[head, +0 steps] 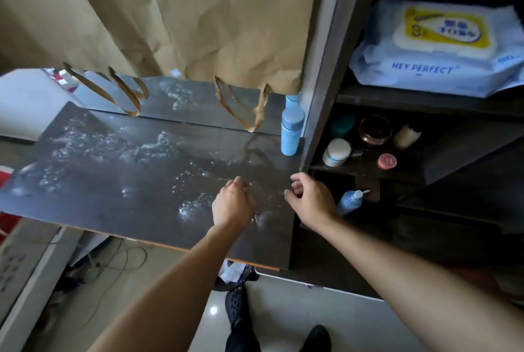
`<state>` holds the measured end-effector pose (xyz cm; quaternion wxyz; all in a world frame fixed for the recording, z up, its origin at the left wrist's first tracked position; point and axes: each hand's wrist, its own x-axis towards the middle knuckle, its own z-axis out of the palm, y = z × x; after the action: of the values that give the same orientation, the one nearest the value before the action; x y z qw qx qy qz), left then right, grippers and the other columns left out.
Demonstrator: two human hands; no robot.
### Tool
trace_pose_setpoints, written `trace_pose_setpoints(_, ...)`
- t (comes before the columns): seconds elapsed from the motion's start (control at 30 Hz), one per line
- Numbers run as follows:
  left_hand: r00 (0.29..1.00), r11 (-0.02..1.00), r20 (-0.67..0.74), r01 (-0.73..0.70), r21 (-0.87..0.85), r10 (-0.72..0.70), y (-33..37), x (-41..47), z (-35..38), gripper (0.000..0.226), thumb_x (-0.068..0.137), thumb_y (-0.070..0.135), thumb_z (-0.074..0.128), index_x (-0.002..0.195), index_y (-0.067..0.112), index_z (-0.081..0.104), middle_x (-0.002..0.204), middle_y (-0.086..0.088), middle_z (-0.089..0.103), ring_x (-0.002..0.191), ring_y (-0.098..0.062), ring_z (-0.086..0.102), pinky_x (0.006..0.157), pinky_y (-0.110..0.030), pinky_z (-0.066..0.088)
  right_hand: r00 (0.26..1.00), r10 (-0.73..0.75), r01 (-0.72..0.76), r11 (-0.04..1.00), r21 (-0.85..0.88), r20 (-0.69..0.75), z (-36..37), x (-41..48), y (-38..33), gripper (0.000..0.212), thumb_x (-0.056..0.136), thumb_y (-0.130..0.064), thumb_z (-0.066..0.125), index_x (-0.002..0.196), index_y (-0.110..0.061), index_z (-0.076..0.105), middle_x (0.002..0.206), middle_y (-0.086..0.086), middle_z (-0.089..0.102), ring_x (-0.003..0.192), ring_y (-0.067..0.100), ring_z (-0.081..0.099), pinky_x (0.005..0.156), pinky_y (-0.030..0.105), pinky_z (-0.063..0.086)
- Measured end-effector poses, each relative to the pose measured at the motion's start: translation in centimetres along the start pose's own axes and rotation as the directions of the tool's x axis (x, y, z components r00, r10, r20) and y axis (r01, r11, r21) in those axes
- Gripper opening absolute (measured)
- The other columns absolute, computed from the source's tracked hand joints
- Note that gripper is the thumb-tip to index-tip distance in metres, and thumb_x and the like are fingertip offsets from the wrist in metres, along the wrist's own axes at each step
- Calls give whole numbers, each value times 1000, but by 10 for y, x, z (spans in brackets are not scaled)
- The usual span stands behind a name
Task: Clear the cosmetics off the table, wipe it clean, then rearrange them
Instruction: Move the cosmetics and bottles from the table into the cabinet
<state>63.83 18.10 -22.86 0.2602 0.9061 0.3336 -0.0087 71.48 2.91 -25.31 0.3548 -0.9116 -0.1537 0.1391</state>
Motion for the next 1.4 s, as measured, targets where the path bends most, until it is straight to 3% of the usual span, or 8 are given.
trace_pose_setpoints(0.13, 995, 993, 48, -93, 65, 90, -21, 37, -16, 22, 89, 19, 45, 105, 12, 58, 107, -7, 62, 95, -32, 60, 73, -37, 46, 972, 175, -162, 982, 98, -155, 32, 36, -41, 70, 80, -30, 68, 140, -10, 37, 134, 12, 53, 119, 28, 53, 98, 40, 43)
trace_pose_setpoints(0.23, 980, 974, 95, -188, 122, 177, -35, 67, -26, 21, 91, 19, 44, 106, 13, 56, 107, -7, 60, 94, -32, 60, 73, -38, 46, 872, 400, -354, 913, 202, -283, 45, 72, -64, 85, 79, -32, 69, 146, -4, 23, 143, 19, 42, 127, 35, 44, 104, 40, 36)
trace_pose_setpoints(0.47, 943, 941, 163, -313, 132, 290, -69, 116, -33, 21, 94, 25, 43, 107, 16, 56, 108, -4, 60, 92, -30, 61, 73, -38, 48, 622, 667, -535, 745, 399, -411, 57, 127, -85, 74, 81, -39, 68, 139, -13, 31, 137, 12, 50, 120, 35, 51, 96, 45, 40)
trace_pose_setpoints(0.57, 930, 931, 199, -338, 135, 309, -81, 119, -32, 20, 93, 23, 45, 107, 16, 56, 106, -5, 60, 91, -30, 61, 71, -38, 47, 574, 696, -510, 716, 477, -430, 57, 137, -85, 68, 80, -38, 70, 135, -15, 38, 134, 10, 54, 119, 33, 53, 97, 42, 41)
trace_pose_setpoints(0.7, 914, 923, 252, -359, 136, 318, -87, 115, -33, 22, 88, 17, 49, 110, 16, 54, 107, -5, 59, 95, -30, 59, 73, -38, 47, 603, 648, -476, 761, 441, -466, 55, 127, -82, 58, 74, -37, 75, 121, -14, 51, 126, 8, 60, 114, 30, 57, 96, 39, 43)
trace_pose_setpoints(1.0, 889, 891, 257, -425, 157, 379, -63, 73, -33, 18, 91, 18, 46, 105, 10, 53, 108, -7, 58, 96, -32, 59, 72, -39, 46, 825, 406, -329, 911, 249, -393, 36, 17, -62, 50, 64, -37, 81, 100, -10, 61, 94, 10, 69, 90, 30, 65, 76, 36, 51)
trace_pose_setpoints(1.13, 859, 863, 268, -483, 147, 435, -41, 29, -9, 24, 91, 21, 47, 112, 14, 54, 109, -5, 58, 99, -29, 58, 72, -38, 46, 818, 402, -335, 914, 228, -411, 8, -37, -27, 42, 61, -39, 80, 87, -13, 60, 78, 4, 67, 79, 30, 65, 67, 35, 50)
trace_pose_setpoints(1.4, 760, 763, 329, -629, 150, 561, 3, -58, 85, 21, 77, 19, 52, 95, 12, 62, 97, -8, 57, 91, -30, 56, 70, -38, 48, 768, 515, -443, 857, 265, -381, -43, -88, 84, 47, 63, -26, 81, 102, -11, 61, 92, 6, 68, 88, 30, 63, 71, 29, 43)
